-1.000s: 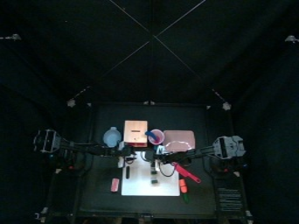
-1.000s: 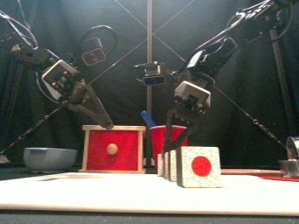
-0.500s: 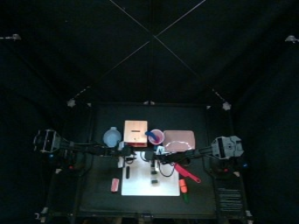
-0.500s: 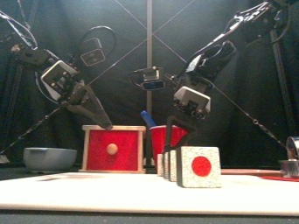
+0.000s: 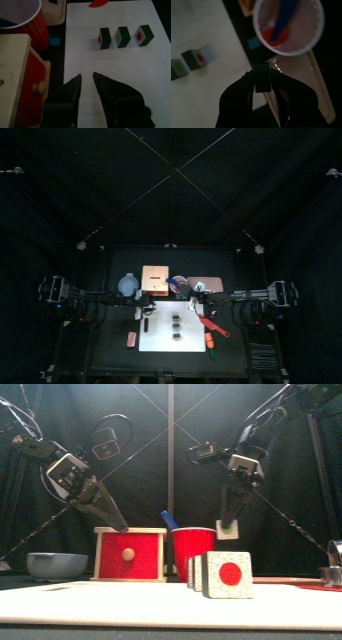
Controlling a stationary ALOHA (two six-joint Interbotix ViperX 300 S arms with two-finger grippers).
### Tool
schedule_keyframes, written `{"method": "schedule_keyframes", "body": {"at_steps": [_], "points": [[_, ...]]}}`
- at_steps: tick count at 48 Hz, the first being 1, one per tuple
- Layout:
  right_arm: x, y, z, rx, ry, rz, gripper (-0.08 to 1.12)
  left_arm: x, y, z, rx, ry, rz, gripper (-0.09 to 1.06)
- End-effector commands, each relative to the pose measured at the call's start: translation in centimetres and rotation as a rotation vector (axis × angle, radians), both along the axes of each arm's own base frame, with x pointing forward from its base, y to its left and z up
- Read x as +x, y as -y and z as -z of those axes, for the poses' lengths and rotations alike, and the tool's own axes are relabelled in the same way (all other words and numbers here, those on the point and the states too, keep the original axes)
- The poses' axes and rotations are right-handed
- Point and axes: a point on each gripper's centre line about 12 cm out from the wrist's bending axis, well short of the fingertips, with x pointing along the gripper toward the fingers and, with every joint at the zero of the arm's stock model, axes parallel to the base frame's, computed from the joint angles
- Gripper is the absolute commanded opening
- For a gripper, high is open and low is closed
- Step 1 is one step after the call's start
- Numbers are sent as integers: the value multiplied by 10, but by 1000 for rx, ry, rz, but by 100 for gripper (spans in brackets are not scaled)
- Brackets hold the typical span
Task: Place sushi on board then cut the sushi with the knife then place the pieces on the plate
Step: Place the 4 sushi pieces on the plate
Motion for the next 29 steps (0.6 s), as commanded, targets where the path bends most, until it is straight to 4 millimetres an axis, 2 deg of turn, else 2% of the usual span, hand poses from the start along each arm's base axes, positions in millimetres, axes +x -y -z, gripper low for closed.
{"method": "schedule_keyframes", "body": {"at_steps": [1, 11, 17, 22, 29], "points": [[-8, 19, 1, 34, 58, 77, 56, 3, -1, -8, 1, 31, -3, 68], [-10, 39, 32, 84, 119, 143, 62, 3, -2, -7, 0, 29, -5, 68], [-9, 43, 51, 99, 94, 150, 68, 3, -2, -7, 0, 28, -7, 68], [-8, 44, 55, 104, 81, 153, 72, 3, -3, -7, 0, 28, -8, 68], [-6, 44, 47, 99, 95, 156, 76, 3, -3, -7, 0, 28, -8, 68]]}}
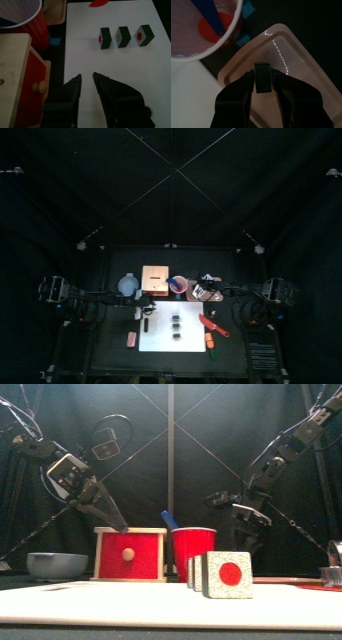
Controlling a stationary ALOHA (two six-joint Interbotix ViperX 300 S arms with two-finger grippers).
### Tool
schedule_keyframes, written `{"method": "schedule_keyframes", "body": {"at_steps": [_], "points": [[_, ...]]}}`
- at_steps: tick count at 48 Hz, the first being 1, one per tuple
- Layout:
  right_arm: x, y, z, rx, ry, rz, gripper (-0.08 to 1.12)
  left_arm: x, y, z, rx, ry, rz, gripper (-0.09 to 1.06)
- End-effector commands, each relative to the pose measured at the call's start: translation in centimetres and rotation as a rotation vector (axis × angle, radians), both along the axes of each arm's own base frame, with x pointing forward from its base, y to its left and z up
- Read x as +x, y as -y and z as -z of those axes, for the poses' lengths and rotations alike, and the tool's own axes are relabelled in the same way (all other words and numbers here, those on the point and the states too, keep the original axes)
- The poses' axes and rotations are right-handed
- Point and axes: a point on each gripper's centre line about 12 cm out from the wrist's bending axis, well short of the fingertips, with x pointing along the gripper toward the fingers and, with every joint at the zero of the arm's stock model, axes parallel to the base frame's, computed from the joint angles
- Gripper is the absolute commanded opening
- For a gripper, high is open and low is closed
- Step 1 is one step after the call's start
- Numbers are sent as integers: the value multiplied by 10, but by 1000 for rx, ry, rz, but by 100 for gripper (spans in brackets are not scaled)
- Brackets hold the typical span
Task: Place sushi on board then cut the sushi with the knife then place the pieces on the plate
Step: Place the 4 sushi pieces on the plate
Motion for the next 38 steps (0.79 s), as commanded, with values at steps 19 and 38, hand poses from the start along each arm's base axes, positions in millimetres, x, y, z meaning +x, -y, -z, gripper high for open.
{"method": "schedule_keyframes", "body": {"at_steps": [19, 38], "points": [[43, -58, -71, -63, 124, -194, 76, 3, -1, -8, -3, 28, -7, 68], [88, -145, -65, -99, 108, -475, 76, 3, -2, -8, -2, 28, -10, 68]]}}
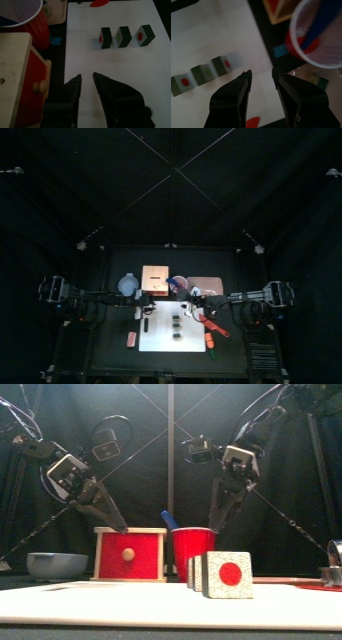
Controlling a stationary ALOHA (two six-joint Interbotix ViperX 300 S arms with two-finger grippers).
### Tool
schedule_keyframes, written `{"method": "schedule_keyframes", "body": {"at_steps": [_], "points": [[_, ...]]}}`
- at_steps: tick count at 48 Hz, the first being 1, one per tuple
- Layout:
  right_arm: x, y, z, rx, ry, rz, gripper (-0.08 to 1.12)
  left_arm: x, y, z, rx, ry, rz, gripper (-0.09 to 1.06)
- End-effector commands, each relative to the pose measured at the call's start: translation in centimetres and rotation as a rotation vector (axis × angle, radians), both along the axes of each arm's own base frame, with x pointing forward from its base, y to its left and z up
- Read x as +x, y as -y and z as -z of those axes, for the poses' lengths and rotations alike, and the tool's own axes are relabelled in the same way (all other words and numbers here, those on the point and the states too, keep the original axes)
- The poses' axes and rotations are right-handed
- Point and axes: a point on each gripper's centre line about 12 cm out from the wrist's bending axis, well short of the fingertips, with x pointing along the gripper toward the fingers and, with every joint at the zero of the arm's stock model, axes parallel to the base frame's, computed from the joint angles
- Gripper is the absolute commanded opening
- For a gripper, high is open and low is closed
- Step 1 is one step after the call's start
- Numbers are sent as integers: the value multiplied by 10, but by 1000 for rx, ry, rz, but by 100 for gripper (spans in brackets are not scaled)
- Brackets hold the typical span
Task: Place sushi on board then cut the sushi with the knife then place the pieces on the plate
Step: Place the 4 sushi pieces on the plate
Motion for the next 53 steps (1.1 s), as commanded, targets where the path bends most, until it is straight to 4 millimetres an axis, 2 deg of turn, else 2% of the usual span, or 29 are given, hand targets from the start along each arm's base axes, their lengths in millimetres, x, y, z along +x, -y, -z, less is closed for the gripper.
{"method": "schedule_keyframes", "body": {"at_steps": [1, 24, 53], "points": [[13, -11, -13, 1, 42, -28, 76, 3, -2, -8, 2, 26, -6, 68], [30, -26, 9, -9, -22, -60, 76, 1, -3, -6, 0, 20, -9, 68], [37, -25, 29, 5, -64, -46, 80, -1, -3, -3, -2, 11, -11, 68]]}}
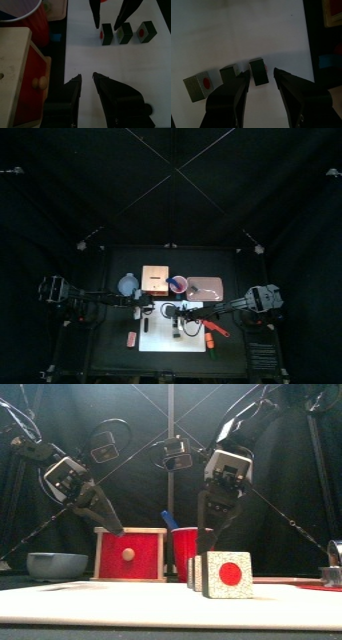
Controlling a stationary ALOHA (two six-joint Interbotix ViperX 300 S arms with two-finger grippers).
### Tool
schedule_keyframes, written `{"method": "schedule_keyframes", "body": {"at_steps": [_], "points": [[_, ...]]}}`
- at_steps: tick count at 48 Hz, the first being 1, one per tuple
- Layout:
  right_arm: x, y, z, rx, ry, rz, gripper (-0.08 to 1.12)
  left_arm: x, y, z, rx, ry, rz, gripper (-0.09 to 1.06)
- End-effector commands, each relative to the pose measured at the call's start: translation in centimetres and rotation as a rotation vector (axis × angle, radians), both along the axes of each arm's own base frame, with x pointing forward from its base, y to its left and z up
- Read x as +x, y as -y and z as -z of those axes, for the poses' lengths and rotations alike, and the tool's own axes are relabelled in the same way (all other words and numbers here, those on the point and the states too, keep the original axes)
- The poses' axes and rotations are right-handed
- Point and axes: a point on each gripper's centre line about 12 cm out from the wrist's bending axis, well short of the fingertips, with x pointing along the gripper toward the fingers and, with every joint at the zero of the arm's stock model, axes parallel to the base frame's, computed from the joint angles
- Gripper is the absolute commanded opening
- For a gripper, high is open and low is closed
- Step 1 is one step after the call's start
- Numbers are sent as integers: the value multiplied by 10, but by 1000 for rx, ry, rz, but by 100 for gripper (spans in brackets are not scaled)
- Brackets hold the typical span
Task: Place sushi on board then cut the sushi with the knife then place the pieces on the plate
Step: Place the 4 sushi pieces on the plate
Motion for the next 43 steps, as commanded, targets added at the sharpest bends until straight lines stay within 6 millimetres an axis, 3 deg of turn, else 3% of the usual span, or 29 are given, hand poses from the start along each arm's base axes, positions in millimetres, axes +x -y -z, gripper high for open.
{"method": "schedule_keyframes", "body": {"at_steps": [1, 15, 25, 32, 43], "points": [[6, 0, -12, -2, 38, -5, 80, 3, -2, -7, 0, 26, -5, 68], [7, 1, 0, -11, 11, -9, 68, 2, -2, -6, -2, 22, -7, 68], [-7, 5, -22, 10, 50, 19, 60, 2, -1, -6, -1, 23, -6, 68], [-41, 34, -44, 26, 49, 121, 60, 2, -1, -6, -1, 23, -6, 68], [-100, 93, -57, 7, -8, 328, 60, 2, -2, -7, 0, 25, -7, 68]]}}
